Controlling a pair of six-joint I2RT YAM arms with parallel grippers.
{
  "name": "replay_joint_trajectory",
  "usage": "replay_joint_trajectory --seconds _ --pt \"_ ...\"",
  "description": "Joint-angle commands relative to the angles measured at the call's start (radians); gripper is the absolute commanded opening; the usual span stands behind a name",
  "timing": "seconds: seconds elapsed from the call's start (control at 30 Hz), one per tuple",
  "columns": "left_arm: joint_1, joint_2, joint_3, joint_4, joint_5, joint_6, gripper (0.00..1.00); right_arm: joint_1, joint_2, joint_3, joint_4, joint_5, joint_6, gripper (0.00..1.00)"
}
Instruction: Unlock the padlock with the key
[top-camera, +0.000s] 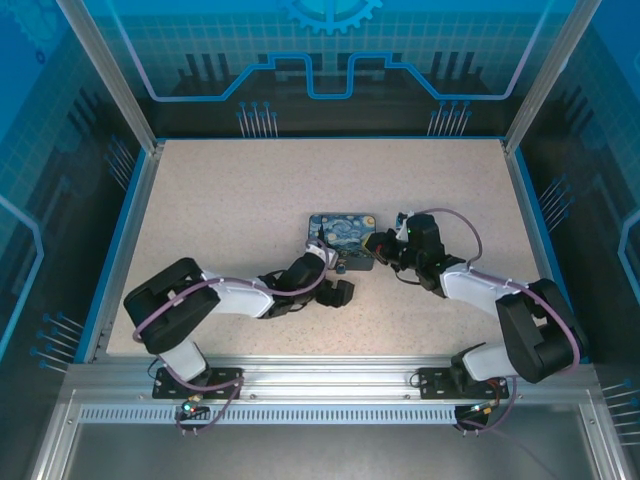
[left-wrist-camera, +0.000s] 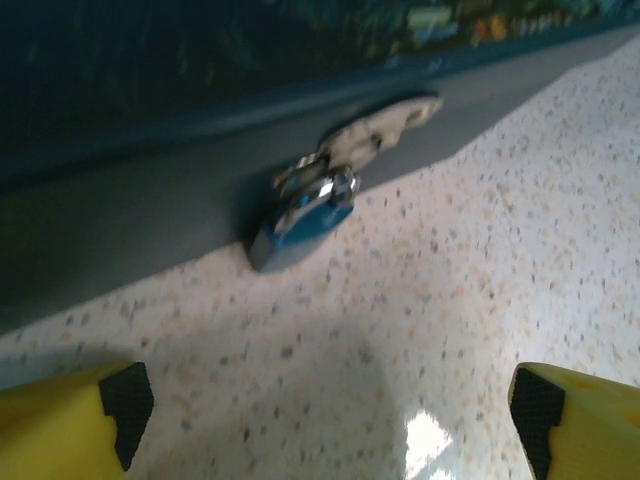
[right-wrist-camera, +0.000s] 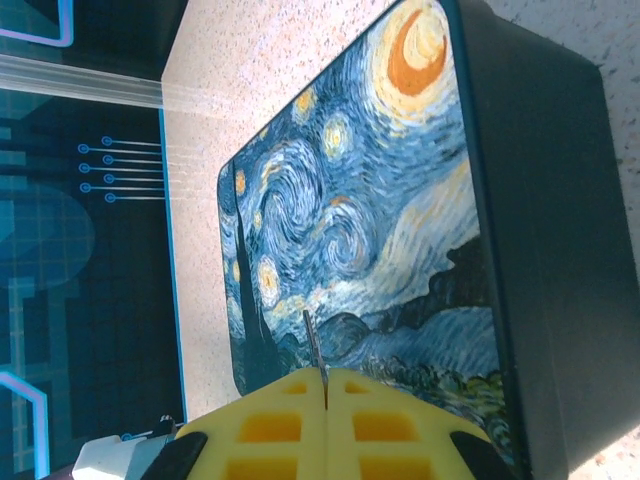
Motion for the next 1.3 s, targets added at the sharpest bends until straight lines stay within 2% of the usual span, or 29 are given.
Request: replay_joint_trajectory --seconds 0.0,0.2,0.43,0.83,1.0,1.27 --pt "-0.006 0.070 0.044 0.116 -0.060 0.050 0.93 -0.010 0.015 0.032 -0.038 0.019 0.002 0.00" --pt "-0.005 0.171 0.082 0.193 -0.085 0.060 0.91 -0.026 0.029 0.045 -0.069 0.022 0.002 0.00" --pt "-0.005 0.222 0.137 0.235 -0.022 0.016 0.90 -0.038 0.070 0.072 -0.073 0.010 -0.012 0.00" --pt "0.070 0.213 0.104 0.413 0.176 -0.248 0.90 -0.048 0.132 0.102 -0.069 0.003 -0.011 0.00" --pt "0.101 0.216 0.080 0.446 0.189 -0.298 0.90 -0.051 0.129 0.100 -0.067 0.003 -0.009 0.00" --pt "0.102 0.250 0.077 0.478 0.201 -0.328 0.87 -0.056 0.129 0.097 -0.063 -0.001 -0.006 0.00"
